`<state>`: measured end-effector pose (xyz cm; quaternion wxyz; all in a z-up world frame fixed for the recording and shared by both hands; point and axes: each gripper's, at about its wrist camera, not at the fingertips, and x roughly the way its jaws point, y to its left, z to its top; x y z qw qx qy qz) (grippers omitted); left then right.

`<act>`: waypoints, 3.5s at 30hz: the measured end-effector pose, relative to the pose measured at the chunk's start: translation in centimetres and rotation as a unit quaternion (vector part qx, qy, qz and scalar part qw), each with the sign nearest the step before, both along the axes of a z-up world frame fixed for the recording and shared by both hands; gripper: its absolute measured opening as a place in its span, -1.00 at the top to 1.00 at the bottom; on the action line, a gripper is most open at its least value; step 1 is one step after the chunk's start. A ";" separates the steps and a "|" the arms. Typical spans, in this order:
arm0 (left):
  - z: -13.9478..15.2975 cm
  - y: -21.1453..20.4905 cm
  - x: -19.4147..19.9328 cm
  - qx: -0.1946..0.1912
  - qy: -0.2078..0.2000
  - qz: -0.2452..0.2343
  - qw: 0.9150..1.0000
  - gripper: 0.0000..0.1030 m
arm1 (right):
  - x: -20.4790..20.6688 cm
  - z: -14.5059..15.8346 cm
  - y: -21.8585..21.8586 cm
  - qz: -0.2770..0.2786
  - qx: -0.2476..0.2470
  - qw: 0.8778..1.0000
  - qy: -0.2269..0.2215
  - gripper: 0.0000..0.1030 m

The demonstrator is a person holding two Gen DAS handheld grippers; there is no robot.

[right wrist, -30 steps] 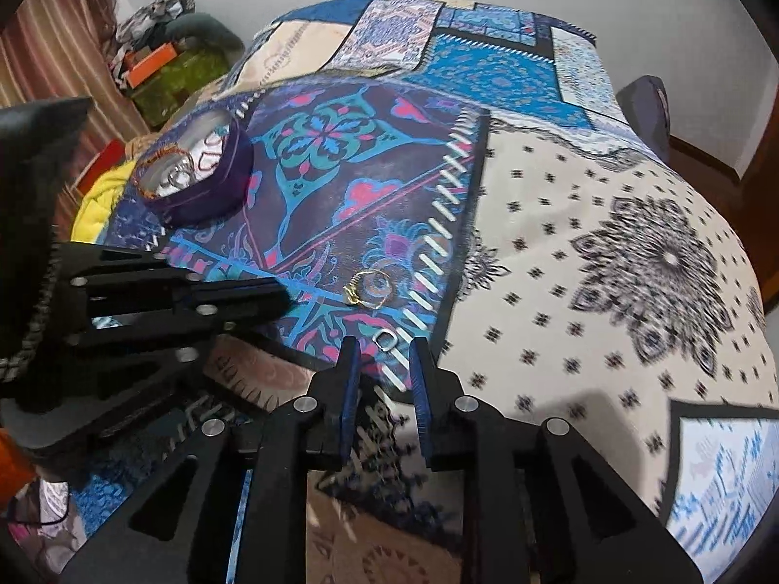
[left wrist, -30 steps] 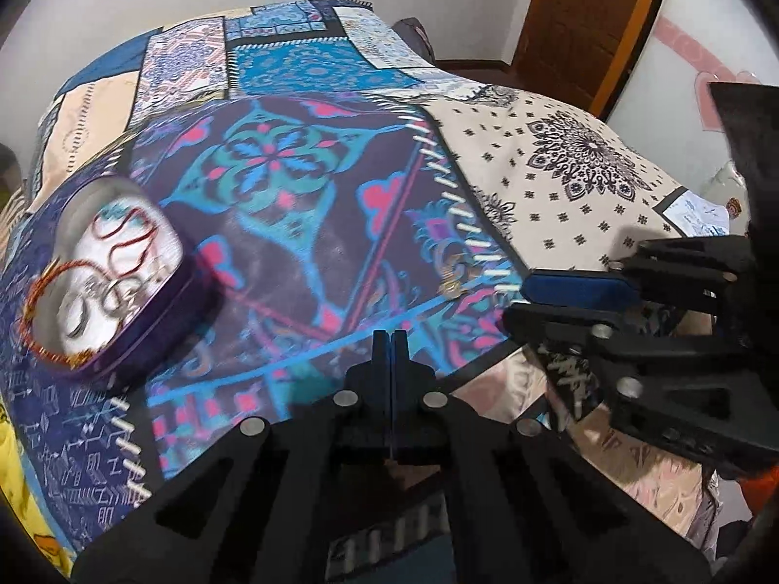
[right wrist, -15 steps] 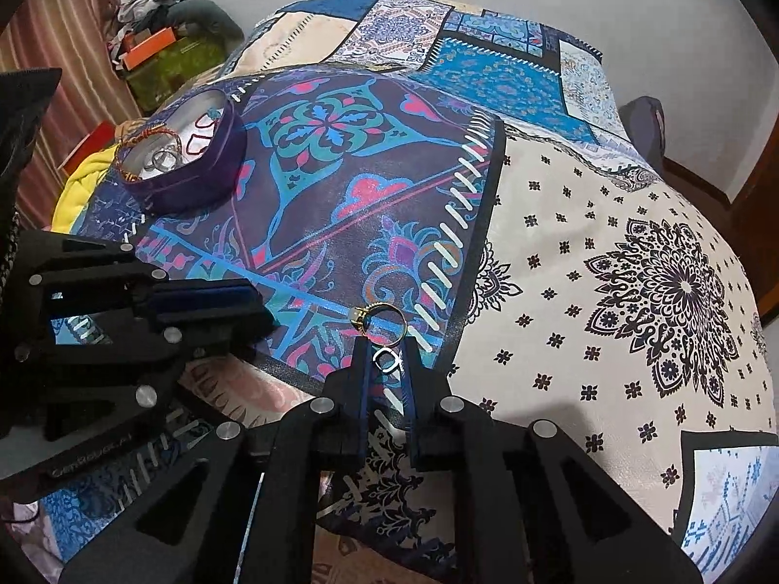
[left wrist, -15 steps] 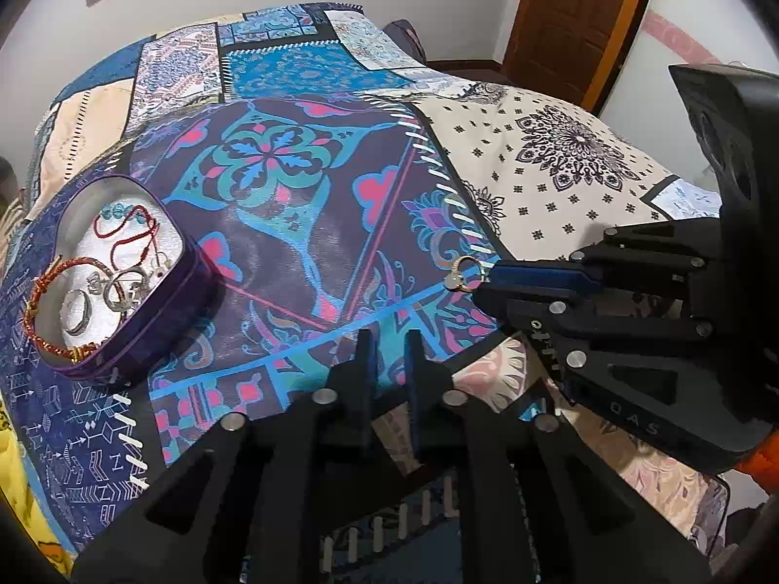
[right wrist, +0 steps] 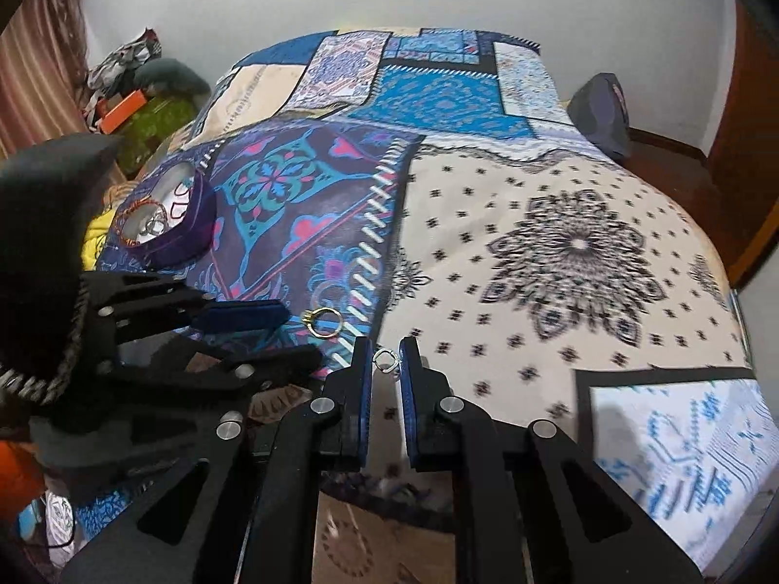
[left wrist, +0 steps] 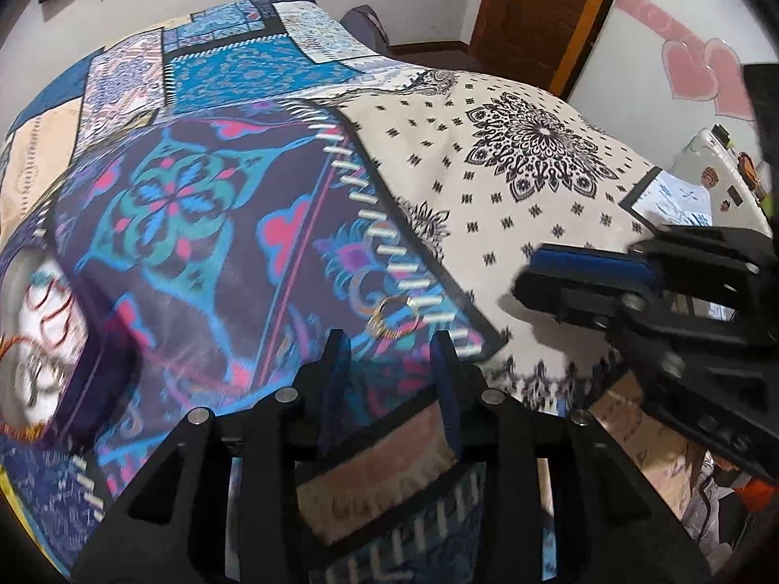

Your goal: Organize jewelry

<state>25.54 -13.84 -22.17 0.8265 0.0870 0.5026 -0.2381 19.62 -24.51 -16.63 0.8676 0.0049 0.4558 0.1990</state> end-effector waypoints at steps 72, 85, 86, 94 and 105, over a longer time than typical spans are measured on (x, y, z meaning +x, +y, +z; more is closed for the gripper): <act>6.3 18.3 -1.4 -0.044 -0.108 0.181 0.977 0.90 | 7.1 4.7 19.6 0.165 0.021 0.985 -0.039 0.80; 8.8 18.5 -3.2 -0.030 -0.143 0.182 0.972 0.88 | 6.9 6.9 18.2 0.152 0.043 0.986 -0.044 0.79; 9.4 18.7 -3.4 -0.033 -0.146 0.185 0.971 0.88 | 6.6 7.4 17.9 0.150 0.044 0.987 -0.048 0.79; 15.5 19.2 -7.3 -0.061 -0.203 0.207 0.955 0.87 | 1.9 12.8 15.1 0.119 0.059 0.983 -0.126 0.79; 26.3 17.0 -18.5 -0.106 -0.348 0.209 0.908 0.87 | -9.5 22.0 11.3 0.075 0.093 0.947 -0.297 0.79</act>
